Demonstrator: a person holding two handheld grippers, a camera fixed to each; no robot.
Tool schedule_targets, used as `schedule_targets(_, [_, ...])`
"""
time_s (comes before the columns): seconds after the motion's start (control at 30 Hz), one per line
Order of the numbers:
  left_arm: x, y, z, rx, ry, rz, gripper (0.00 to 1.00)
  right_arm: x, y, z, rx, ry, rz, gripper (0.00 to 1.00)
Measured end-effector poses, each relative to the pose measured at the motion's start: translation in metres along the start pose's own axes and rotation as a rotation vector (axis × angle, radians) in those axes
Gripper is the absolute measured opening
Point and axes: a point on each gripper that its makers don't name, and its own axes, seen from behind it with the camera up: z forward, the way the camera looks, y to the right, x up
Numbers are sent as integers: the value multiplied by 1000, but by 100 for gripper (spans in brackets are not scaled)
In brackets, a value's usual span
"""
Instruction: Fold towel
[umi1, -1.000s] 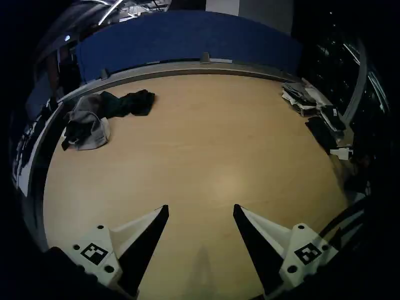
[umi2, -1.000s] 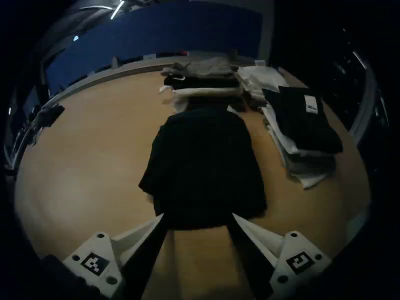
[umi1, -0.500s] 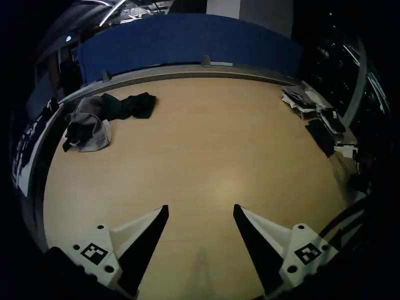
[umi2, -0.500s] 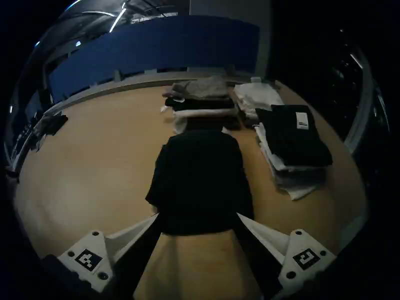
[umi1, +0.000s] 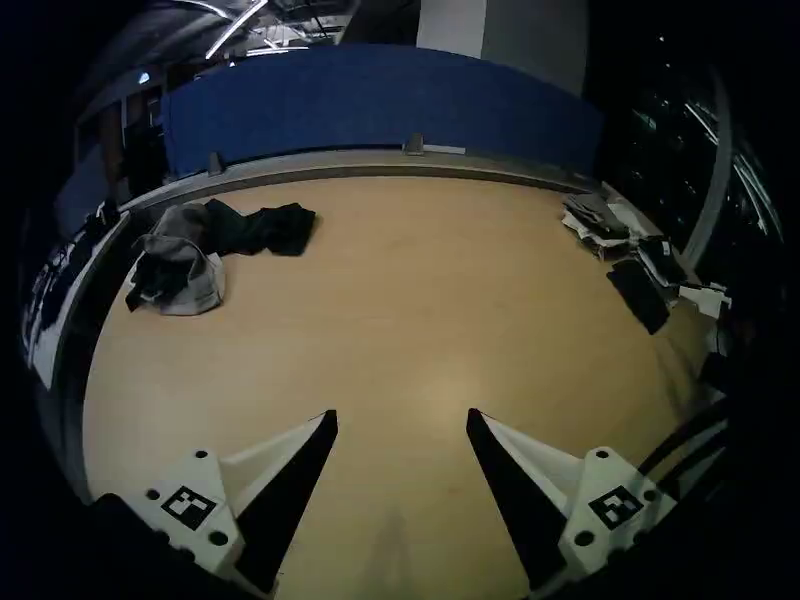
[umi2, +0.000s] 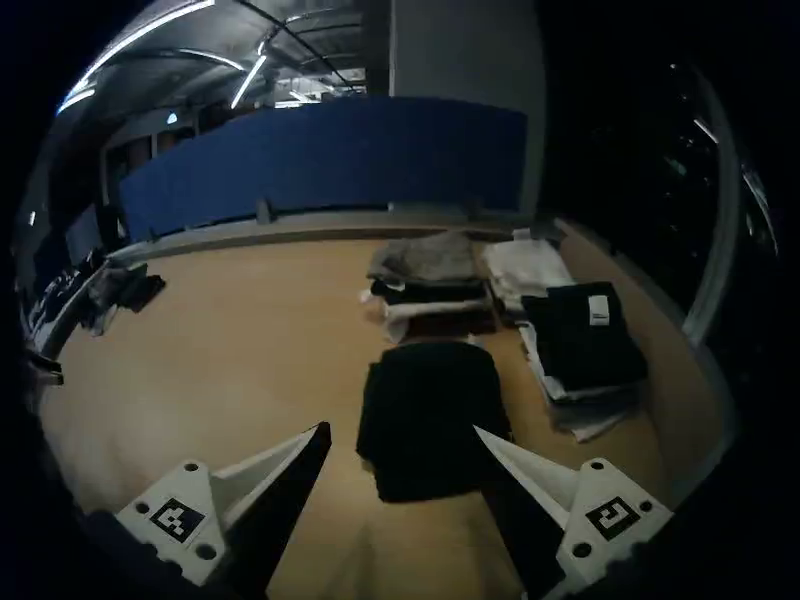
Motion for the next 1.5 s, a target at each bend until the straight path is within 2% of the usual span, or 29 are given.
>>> schedule_targets(0.3, [39,-8,-3,-1,150,-40,96,67,-58,-34,17,246,23,100])
schedule_targets(0.5, [73,-17,-13,18,286,-46,96,98,-91,-52,36,355,51,100])
schedule_targets(0.6, [90,-21,-20,32,360,-47,96,112,-104,-60,39,402,53,100])
schedule_targets(0.8, [120,-35,-40,72,496,-41,96,140,-110,-75,7,520,63,100])
schedule_targets(0.97, [135,-48,-54,106,576,-40,96,148,-119,-83,25,570,78,100])
schedule_targets(1.1, [143,-56,-63,119,628,-43,96,149,-121,-83,36,578,87,100])
schedule_targets(1.3, [148,-72,-69,151,662,-45,96,150,-127,-79,28,569,58,100])
schedule_targets(1.5, [150,-77,-72,177,684,-29,96,149,-137,-75,27,561,19,100])
